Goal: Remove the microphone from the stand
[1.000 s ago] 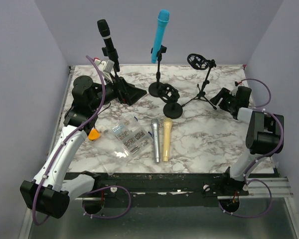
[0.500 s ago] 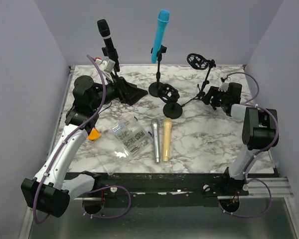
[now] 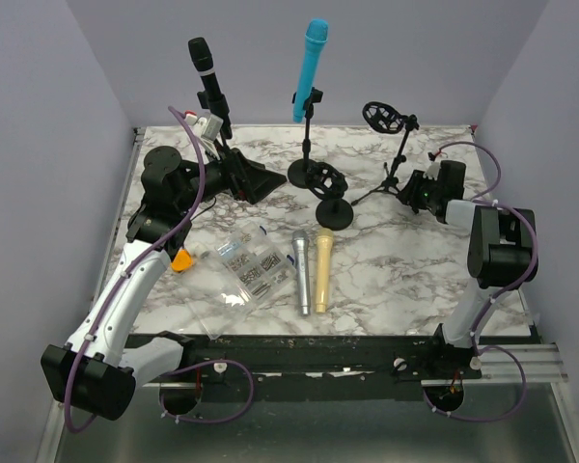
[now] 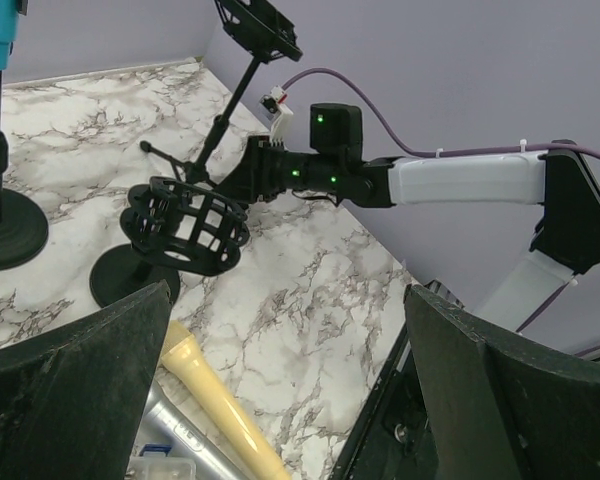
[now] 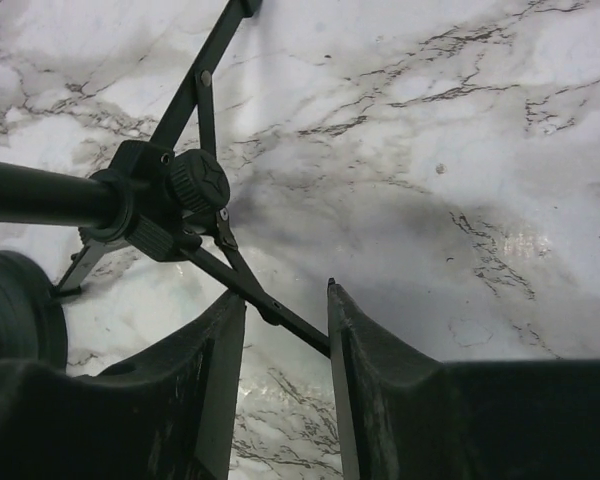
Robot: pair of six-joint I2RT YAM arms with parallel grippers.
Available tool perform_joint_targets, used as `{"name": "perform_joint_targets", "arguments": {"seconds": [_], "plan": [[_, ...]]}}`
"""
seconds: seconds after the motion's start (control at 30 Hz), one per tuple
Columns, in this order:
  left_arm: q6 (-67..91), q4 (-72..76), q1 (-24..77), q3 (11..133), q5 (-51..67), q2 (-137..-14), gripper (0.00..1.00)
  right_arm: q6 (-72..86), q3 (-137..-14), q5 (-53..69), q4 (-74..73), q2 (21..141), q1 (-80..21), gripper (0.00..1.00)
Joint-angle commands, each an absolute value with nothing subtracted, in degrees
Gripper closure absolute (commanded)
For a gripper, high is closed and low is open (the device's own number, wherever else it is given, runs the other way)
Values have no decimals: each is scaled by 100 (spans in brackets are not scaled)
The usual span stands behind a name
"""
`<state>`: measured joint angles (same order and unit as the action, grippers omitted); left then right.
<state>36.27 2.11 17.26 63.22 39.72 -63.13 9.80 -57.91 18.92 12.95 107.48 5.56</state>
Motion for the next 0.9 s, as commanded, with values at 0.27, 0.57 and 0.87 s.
{"name": "perform_joint_targets", "arguments": {"seconds": [0.27, 0.57, 0.87], "plan": [[3630, 335, 1696, 6275, 4113, -6214, 2, 1590, -5389, 611, 1053, 10616, 477, 78], [3661, 361, 1696, 6268, 4135, -6205, 2, 2265, -5214, -187, 424, 10111, 352, 88], [3661, 363, 1703, 6267, 4138, -6205, 2, 4234, -4855, -310, 537, 10181, -258, 88]]}}
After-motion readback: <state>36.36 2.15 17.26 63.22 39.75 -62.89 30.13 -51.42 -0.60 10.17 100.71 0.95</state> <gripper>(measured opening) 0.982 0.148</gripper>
